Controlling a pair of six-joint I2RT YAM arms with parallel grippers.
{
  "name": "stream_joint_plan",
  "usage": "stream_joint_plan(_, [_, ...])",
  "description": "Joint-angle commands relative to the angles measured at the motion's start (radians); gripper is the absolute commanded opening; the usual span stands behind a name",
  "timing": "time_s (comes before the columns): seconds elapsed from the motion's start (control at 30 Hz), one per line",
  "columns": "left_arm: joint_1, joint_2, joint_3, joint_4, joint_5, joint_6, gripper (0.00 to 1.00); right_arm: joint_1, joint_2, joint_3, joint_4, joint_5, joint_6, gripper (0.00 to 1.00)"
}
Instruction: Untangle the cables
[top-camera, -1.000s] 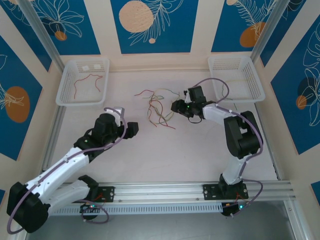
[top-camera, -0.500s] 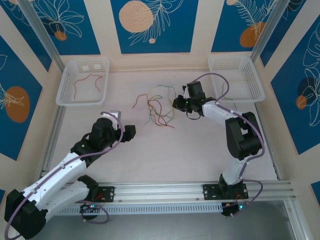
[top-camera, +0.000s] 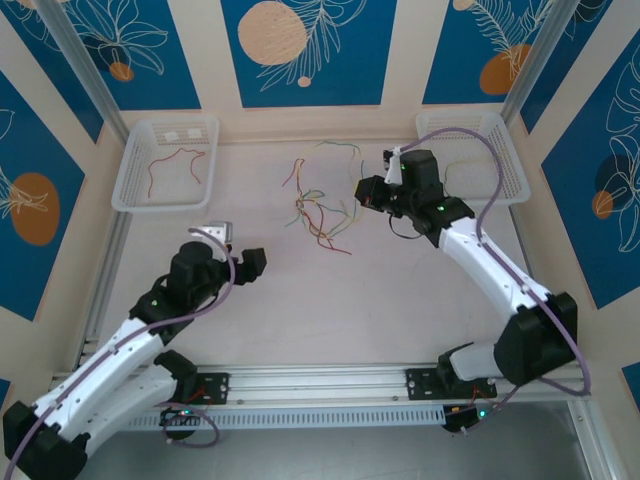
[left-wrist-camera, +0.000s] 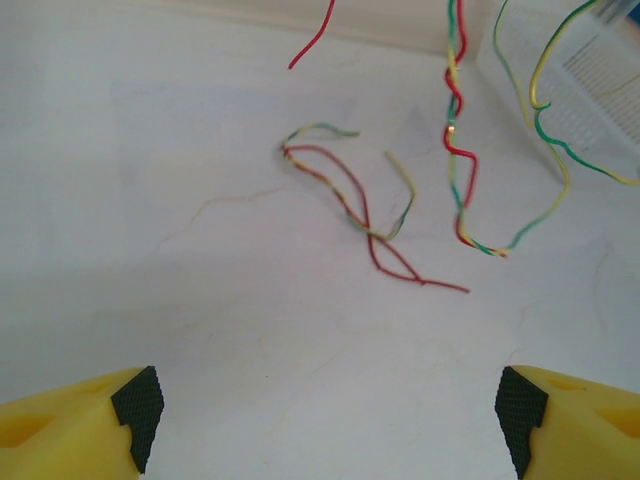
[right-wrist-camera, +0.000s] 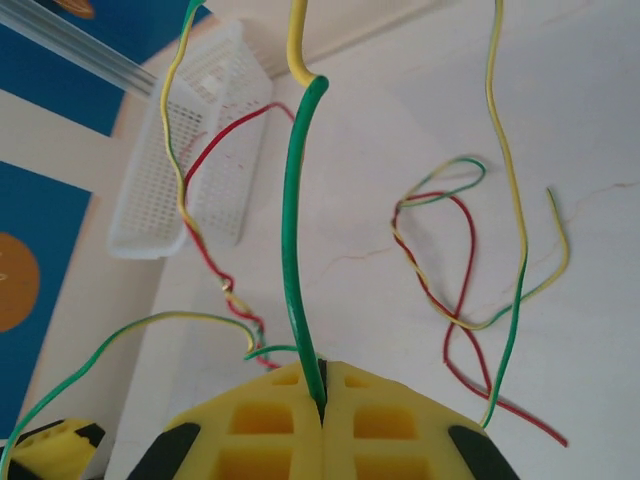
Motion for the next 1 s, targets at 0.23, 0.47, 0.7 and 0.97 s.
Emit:
stream_joint_plan(0.23, [0.007,-0.217,-0.104,0.173,0.111,0.086,0.84,-0.001,-0.219,-0.096,0.045,-0.232,-0.162,0.0])
stream_joint_plan(0.47, [0.006,-0.29,-0.151,0.271,0.173,0.096,0.8,-0.039,-0.298,-0.22,0.119,-0.367,-0.292,0.0])
stream_joint_plan(0.7, [0.007,-0.272,-0.142,0.306,0.252,0.127,0.7,-0.057,-0.322,-0.347,0.254,-0.484,-0.374,0.0])
stream_joint_plan(0.97, [0.006,-0.282,-0.132,0.264,0.219,0.234,0.73,-0.08,-0.342,-0.37,0.237,-0.623,-0.482,0.0])
